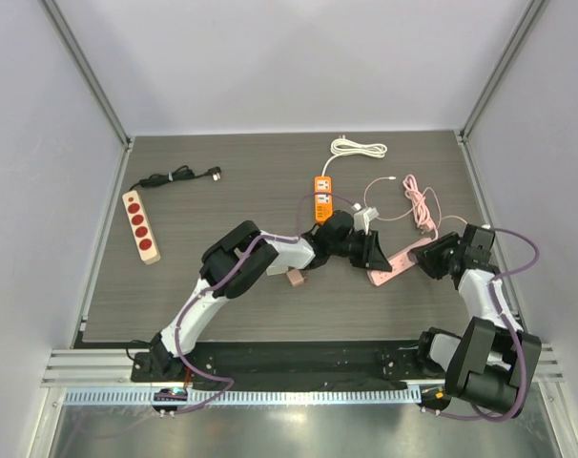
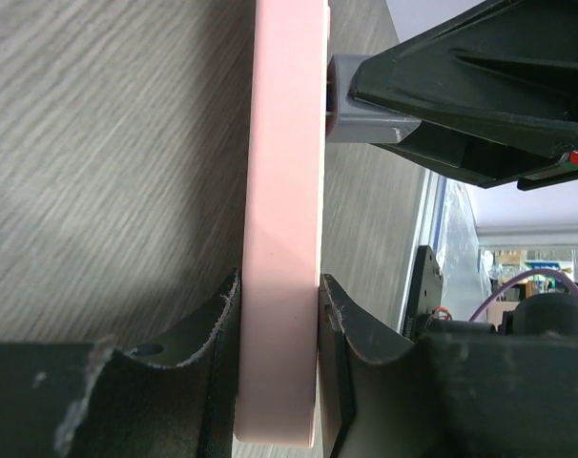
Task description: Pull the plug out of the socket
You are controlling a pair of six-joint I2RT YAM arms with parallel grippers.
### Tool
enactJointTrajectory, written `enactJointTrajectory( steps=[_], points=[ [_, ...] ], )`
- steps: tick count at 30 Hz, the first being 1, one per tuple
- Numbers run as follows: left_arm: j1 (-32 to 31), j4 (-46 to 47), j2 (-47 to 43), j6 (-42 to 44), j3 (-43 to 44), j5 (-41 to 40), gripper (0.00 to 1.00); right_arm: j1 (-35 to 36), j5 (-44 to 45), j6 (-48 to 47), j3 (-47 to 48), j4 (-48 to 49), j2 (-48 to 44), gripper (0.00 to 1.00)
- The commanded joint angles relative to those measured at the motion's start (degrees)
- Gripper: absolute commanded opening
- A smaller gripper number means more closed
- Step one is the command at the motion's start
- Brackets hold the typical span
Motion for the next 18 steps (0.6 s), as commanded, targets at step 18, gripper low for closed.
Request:
enactJointTrajectory(
  steps=[18],
  points=[
    [2.0,-16.42,2.9,3.57,-1.75,-14.74,0.0,-1.8,7.39,-10.67,11.22,-11.97,-10.08,0.01]
  ],
)
